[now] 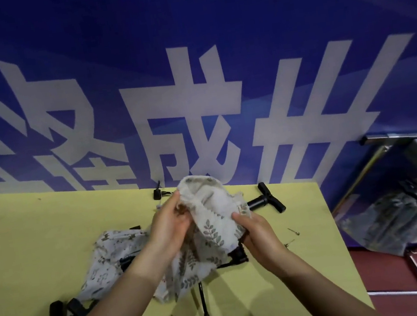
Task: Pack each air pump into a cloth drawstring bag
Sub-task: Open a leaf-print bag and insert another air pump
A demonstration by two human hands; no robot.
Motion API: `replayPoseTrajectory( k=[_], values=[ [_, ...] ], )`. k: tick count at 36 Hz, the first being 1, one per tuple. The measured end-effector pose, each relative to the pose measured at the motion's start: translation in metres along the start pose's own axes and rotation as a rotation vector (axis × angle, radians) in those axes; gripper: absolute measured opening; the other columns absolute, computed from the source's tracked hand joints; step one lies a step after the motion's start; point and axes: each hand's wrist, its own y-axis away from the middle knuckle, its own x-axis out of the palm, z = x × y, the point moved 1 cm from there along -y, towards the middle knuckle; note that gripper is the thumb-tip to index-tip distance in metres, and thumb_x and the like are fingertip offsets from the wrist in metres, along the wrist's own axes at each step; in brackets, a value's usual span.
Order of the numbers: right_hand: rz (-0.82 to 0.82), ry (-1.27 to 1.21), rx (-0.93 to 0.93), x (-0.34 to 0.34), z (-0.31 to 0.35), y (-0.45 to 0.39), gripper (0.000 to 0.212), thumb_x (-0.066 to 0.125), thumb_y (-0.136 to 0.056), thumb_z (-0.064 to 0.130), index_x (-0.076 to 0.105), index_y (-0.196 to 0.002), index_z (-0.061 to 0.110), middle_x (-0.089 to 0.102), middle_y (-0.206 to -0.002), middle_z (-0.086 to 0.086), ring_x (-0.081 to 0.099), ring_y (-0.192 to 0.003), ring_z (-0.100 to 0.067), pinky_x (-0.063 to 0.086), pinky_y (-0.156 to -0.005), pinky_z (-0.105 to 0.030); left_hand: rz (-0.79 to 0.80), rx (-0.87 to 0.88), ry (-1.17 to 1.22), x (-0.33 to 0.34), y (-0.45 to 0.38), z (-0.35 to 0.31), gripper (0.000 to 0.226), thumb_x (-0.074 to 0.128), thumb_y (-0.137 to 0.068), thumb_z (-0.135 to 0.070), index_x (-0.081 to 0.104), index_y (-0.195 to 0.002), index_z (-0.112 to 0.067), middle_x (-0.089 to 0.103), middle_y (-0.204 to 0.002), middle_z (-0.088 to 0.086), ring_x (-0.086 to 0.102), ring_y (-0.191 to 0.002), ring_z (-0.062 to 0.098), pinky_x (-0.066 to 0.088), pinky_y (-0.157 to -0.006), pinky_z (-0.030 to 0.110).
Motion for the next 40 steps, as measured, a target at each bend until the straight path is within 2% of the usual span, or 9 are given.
replayPoseTrajectory(
  k=[4,9,15,22,28,30,32,35,40],
  values=[
    [-0.014,0.348,0.018,-0.02,-0.008,0.004,0.019,0.056,-0.095,0.012,0.069,-0.109,0.006,0.075,-0.097,-0.005,0.068,-0.079,-0.016,0.053,-0.069,-0.026,0.042,-0.151,0.266,0.007,-0.009,-0.015,0.021,0.049,-0.098,-0.015,0.061,-0.106,0.0,0.068,-0.095,0.015,0.065,-0.095,0.025,0.056,-0.084,0.039],
    [-0.005,0.423,0.106,-0.028,-0.014,0.002,0.015,0.062,-0.09,0.009,0.069,-0.103,0.003,0.073,-0.096,-0.01,0.068,-0.085,-0.025,0.055,-0.075,-0.031,0.163,-0.231,0.177,0.011,-0.004,-0.014,0.029,0.05,-0.087,-0.012,0.072,-0.099,0.003,0.071,-0.1,0.022,0.072,-0.088,0.031,0.06,-0.069,0.045],
    [0.063,-0.194,0.161,-0.019,0.006,0.004,0.036,0.058,-0.09,0.014,0.059,-0.124,0.0,0.065,-0.122,-0.02,0.061,-0.114,-0.035,0.048,-0.101,-0.047,0.198,-0.319,0.014,0.0,-0.001,-0.003,0.033,0.042,-0.08,-0.005,0.074,-0.085,0.003,0.072,-0.088,0.02,0.071,-0.077,0.029,0.06,-0.068,0.039],
    [0.065,-0.796,0.209,-0.032,0.024,0.0,0.057,0.092,-0.042,-0.004,0.074,-0.095,-0.002,0.072,-0.103,-0.019,0.072,-0.092,-0.03,0.06,-0.074,-0.043,0.233,-0.285,-0.008,-0.021,-0.005,0.003,0.035,0.052,-0.088,-0.029,0.076,-0.095,-0.004,0.071,-0.107,0.021,0.072,-0.089,0.029,0.06,-0.071,0.039],
    [0.13,-0.886,0.226,-0.04,0.022,0.004,0.063,0.091,-0.043,-0.008,0.07,-0.101,0.001,0.073,-0.1,-0.016,0.073,-0.088,-0.028,0.061,-0.07,-0.042,0.255,-0.017,-0.618,-0.041,-0.004,0.009,0.063,0.079,-0.067,-0.05,0.065,-0.103,0.0,0.07,-0.1,0.016,0.067,-0.082,0.023,0.053,-0.073,0.032],
    [0.166,-0.844,0.314,-0.032,0.033,0.018,0.021,0.074,-0.07,-0.001,0.069,-0.091,-0.004,0.073,-0.08,-0.02,0.073,-0.071,-0.031,0.06,-0.06,-0.044,0.267,0.083,-0.91,-0.046,-0.005,0.011,0.05,0.071,-0.078,-0.049,0.06,-0.086,0.0,0.06,-0.081,0.012,0.057,-0.073,0.018,0.042,-0.069,0.03],
    [0.177,-0.899,0.368,-0.035,0.036,0.022,0.038,0.046,-0.095,0.015,0.067,-0.08,-0.012,0.068,-0.068,-0.026,0.07,-0.062,-0.035,0.059,-0.058,-0.047,0.239,0.186,-1.223,-0.052,-0.01,0.015,0.034,0.06,-0.093,-0.037,0.048,-0.073,-0.012,0.045,-0.069,0.001,0.043,-0.062,0.012,0.03,-0.059,0.026],
    [0.15,-0.791,0.368,-0.041,0.032,0.022,0.029,0.065,-0.091,0.018,0.063,-0.106,-0.007,0.067,-0.104,-0.025,0.067,-0.1,-0.033,0.053,-0.093,-0.049,0.218,0.301,-1.478,-0.061,-0.014,0.019,0.03,0.049,-0.099,-0.032,0.044,-0.075,-0.015,0.042,-0.07,0.002,0.044,-0.062,0.015,0.033,-0.06,0.029],
    [0.123,-0.566,0.297,-0.05,0.028,0.021,0.035,0.055,-0.091,0.021,0.068,-0.113,-0.002,0.063,-0.125,-0.019,0.061,-0.115,-0.031,0.044,-0.104,-0.047,0.117,-0.009,-0.699,-0.057,-0.01,0.024,0.02,0.048,-0.1,-0.019,0.062,-0.101,-0.006,0.066,-0.099,0.015,0.066,-0.091,0.024,0.058,-0.083,0.036]
  ],
)
